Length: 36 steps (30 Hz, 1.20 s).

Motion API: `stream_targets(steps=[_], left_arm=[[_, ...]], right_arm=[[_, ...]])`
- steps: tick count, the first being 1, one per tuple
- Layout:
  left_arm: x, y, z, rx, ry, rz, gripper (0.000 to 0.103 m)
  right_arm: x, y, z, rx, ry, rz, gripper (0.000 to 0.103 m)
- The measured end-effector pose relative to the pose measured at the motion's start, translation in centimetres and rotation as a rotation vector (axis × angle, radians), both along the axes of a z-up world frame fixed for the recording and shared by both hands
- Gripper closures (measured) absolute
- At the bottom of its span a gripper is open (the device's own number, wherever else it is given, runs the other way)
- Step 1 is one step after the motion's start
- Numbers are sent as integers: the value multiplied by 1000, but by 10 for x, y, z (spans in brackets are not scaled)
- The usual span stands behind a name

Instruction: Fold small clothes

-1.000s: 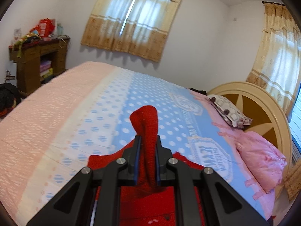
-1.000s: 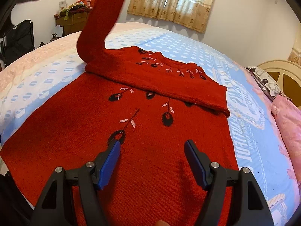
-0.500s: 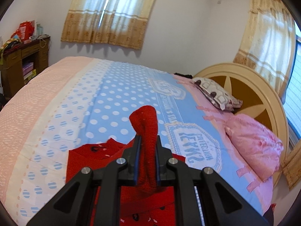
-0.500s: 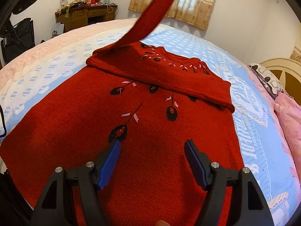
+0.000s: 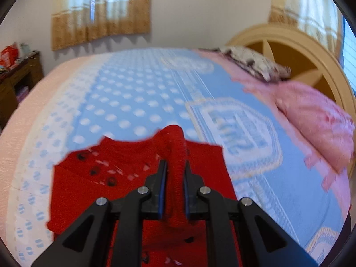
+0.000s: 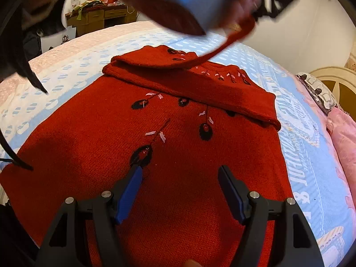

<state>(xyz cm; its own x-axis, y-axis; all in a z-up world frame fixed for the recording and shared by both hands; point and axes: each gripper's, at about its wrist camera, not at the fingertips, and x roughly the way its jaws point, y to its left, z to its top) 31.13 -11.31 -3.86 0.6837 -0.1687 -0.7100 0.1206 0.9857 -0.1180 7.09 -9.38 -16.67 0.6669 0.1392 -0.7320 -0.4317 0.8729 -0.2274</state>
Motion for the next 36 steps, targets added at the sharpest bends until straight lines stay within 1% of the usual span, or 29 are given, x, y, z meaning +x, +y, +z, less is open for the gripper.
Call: stream_targets(steps=[1, 2, 3, 4, 5, 7, 9, 12, 14, 15, 16, 17, 19, 22, 25, 28, 30, 31, 32, 33, 34, 35, 36], left_arm=[[2, -9, -8, 11, 40, -30, 80], [3, -12, -11, 18, 55, -33, 80], [2, -15, -13, 20, 65, -35, 77], [1, -17, -12, 17, 67, -46, 67], [-1, -18, -11, 16, 64, -64, 54], [-10, -17, -4, 30, 35, -74, 40], [-18, -11, 2, 49, 1, -80, 38], [-35, 15, 9, 82, -53, -70, 31], [-51, 39, 6, 151, -107, -28, 22], [-58, 52, 2, 190, -127, -5, 20], [-69, 70, -6, 249, -150, 30, 18], [-76, 86, -14, 293, -158, 64, 18], [-89, 122, -32, 360, -147, 132, 18], [-105, 167, -60, 408, -102, 207, 18], [-111, 186, -81, 398, -60, 214, 18], [-103, 184, -85, 371, -62, 206, 18], [-91, 177, -88, 369, -59, 217, 12], [-88, 177, -91, 381, -55, 232, 9], [-82, 176, -96, 405, -56, 253, 9], [-81, 179, -102, 434, -49, 266, 9], [-78, 180, -110, 472, -25, 280, 9], [-77, 183, -114, 468, -1, 286, 9], [-78, 187, -117, 447, 9, 283, 8]], right_arm=[[-1, 0, 0, -3, -3, 0, 32], [-1, 1, 0, -6, -6, 1, 32], [-2, 2, -1, -12, -10, 2, 32], [-3, 3, -1, -18, -16, 3, 32], [-4, 3, -1, -24, -21, 6, 32], [-4, 4, -2, -28, -26, 12, 32], [-3, 2, -1, -19, -21, 15, 32], [-1, -1, 0, 1, -8, 19, 32], [-1, -3, 0, 14, -1, 24, 32], [-1, -3, 0, 17, 2, 24, 32], [0, -3, 1, 20, 4, 24, 32], [-1, -3, 0, 21, 4, 25, 32], [0, -4, 1, 32, 7, 27, 32], [-1, -11, 4, 65, 10, 20, 32], [-1, -21, 14, 121, 36, 0, 32], [4, -36, 31, 170, 87, -16, 32], [10, -48, 43, 171, 88, -44, 32], [16, -57, 52, 178, 84, -73, 32], [25, -70, 60, 196, 81, -110, 32], [34, -80, 66, 214, 81, -141, 32], [49, -94, 71, 234, 84, -196, 32], [59, -103, 72, 242, 85, -235, 32], [73, -112, 71, 241, 86, -284, 32]])
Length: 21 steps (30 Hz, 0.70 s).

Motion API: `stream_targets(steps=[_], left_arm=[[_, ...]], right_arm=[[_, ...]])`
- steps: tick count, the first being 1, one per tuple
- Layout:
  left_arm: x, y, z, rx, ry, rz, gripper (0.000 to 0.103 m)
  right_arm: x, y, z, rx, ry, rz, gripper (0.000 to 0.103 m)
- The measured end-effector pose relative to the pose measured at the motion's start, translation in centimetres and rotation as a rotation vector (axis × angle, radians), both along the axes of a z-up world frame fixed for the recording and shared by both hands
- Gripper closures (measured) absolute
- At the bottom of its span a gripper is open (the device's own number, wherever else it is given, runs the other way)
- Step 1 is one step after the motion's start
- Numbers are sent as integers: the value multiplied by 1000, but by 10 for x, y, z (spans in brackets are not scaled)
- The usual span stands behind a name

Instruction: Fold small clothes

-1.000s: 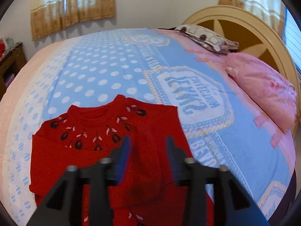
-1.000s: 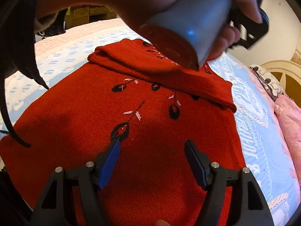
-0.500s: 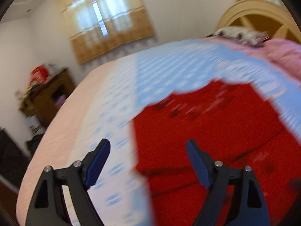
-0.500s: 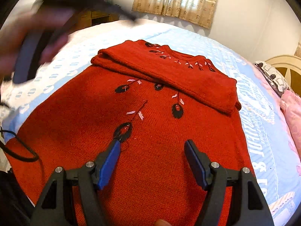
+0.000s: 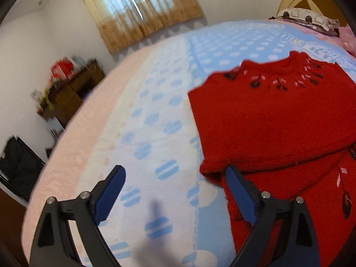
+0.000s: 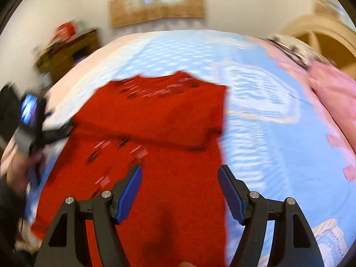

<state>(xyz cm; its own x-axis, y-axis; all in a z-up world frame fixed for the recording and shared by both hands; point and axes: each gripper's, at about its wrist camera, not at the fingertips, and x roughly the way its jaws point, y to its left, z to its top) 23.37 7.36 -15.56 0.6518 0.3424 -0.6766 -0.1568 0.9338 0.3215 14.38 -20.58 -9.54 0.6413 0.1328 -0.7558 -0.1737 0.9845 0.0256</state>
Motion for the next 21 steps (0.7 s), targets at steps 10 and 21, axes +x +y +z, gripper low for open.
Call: stream_targets(steps=[10, 21], left_arm=[[-5, 17, -5, -108, -12, 23, 0], [0, 28, -10, -211, 6, 17, 0]], right_arm=[[91, -5, -53, 65, 131, -92, 65], [92, -8, -57, 9, 118, -102, 96]])
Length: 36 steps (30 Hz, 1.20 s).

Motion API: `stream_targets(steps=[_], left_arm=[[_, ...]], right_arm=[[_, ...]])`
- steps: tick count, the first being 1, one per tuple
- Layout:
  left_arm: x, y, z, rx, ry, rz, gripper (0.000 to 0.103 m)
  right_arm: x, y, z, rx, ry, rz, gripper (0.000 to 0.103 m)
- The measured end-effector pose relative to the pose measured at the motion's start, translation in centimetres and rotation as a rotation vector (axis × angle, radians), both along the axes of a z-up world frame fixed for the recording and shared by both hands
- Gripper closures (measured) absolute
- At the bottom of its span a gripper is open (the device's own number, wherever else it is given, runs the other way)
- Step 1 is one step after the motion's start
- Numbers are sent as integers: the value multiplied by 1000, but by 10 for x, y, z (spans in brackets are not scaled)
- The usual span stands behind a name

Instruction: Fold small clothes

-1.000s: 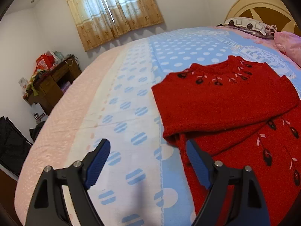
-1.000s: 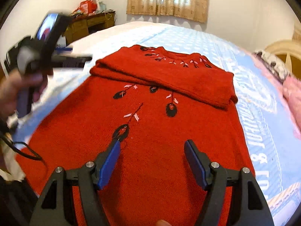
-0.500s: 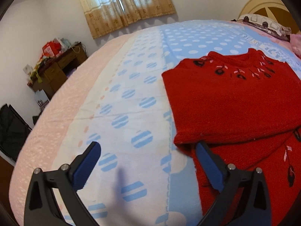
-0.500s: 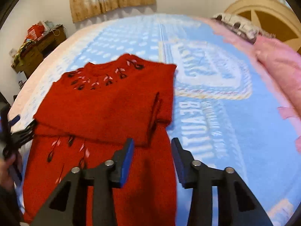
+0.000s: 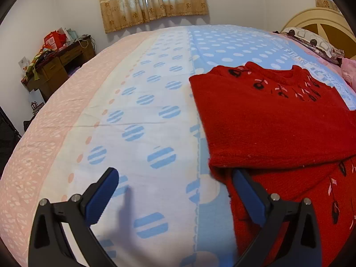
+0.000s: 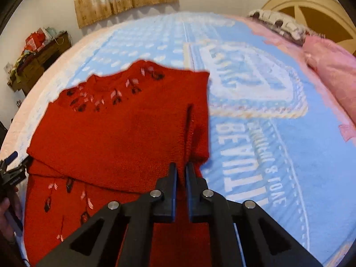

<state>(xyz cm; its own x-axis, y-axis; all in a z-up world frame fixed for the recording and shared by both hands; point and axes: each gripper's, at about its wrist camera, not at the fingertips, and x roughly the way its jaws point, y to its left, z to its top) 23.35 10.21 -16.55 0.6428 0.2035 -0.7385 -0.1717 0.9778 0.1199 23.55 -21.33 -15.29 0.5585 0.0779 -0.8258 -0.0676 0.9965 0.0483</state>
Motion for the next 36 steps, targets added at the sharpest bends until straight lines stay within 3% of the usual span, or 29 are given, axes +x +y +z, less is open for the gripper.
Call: stream_targets(steps=[4, 5, 6, 8, 11, 14, 19, 21, 25, 29, 36], left_arm=[[-5, 1, 4, -6, -14, 6, 0], [-7, 2, 6, -11, -16, 8, 0], [-11, 3, 10, -14, -19, 19, 0], [-23, 4, 25, -5, -68, 43, 0], [-40, -2, 49, 15, -164, 44, 0], [-34, -10, 59, 17, -176, 23, 0], [-8, -21, 48, 30, -125, 18, 0], [-1, -23, 40, 27, -96, 17, 0], [9, -31, 22, 44, -37, 12, 0], [13, -38, 13, 58, -4, -7, 0], [13, -54, 12, 96, 10, -49, 0]], right_arm=[[0, 7, -8, -55, -4, 32, 89], [-1, 6, -6, -50, -5, 22, 81], [-3, 5, -4, -54, -11, 8, 62], [-9, 6, 4, -87, -42, -7, 50], [-20, 20, 20, -142, -110, 50, 50], [-22, 42, 33, -147, -167, 131, 50], [0, 64, 27, -48, -126, 218, 50], [10, 67, 17, -61, -101, 214, 50], [23, 54, -4, -110, -48, 179, 50], [27, 29, -10, -32, -30, 154, 53], [20, 29, -9, -120, -51, 146, 55]])
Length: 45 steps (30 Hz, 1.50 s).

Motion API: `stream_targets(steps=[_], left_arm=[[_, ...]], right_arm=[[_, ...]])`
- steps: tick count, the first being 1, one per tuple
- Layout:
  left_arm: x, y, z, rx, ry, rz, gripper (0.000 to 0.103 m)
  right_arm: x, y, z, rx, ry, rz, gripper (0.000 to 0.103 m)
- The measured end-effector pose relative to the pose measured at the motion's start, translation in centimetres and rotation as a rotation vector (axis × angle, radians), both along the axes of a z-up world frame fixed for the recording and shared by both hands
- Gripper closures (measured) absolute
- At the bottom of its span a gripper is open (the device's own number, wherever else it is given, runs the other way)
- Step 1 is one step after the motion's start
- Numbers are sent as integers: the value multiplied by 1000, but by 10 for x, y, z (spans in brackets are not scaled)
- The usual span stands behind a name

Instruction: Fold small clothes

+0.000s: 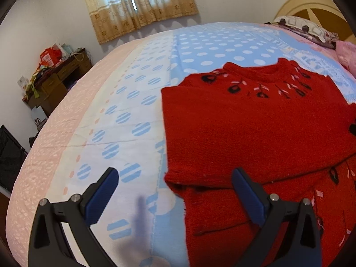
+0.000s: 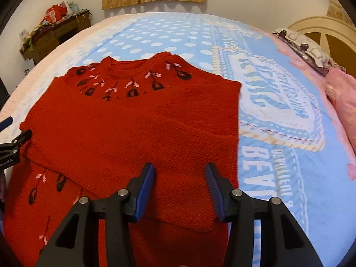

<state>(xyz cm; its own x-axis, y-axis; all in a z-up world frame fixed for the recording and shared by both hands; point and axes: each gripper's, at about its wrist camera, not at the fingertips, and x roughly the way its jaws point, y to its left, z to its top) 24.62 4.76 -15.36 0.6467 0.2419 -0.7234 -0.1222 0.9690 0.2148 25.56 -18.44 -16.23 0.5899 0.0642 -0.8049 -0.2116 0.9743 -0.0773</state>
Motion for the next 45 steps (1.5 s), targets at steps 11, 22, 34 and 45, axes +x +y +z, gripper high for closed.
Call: stream_targets(steps=[11, 22, 34, 45], left_arm=[[0, -3, -4, -6, 5, -8, 0], [-9, -5, -1, -21, 7, -13, 0], [-33, -9, 18, -90, -40, -30, 0], [-61, -5, 35, -154, -86, -42, 0]], right_arm=[[-26, 0, 4, -62, -41, 52, 53], [-24, -32, -2, 22, 8, -69, 47], [-49, -22, 4, -49, -11, -38, 46], [-65, -19, 9, -55, -35, -28, 45]])
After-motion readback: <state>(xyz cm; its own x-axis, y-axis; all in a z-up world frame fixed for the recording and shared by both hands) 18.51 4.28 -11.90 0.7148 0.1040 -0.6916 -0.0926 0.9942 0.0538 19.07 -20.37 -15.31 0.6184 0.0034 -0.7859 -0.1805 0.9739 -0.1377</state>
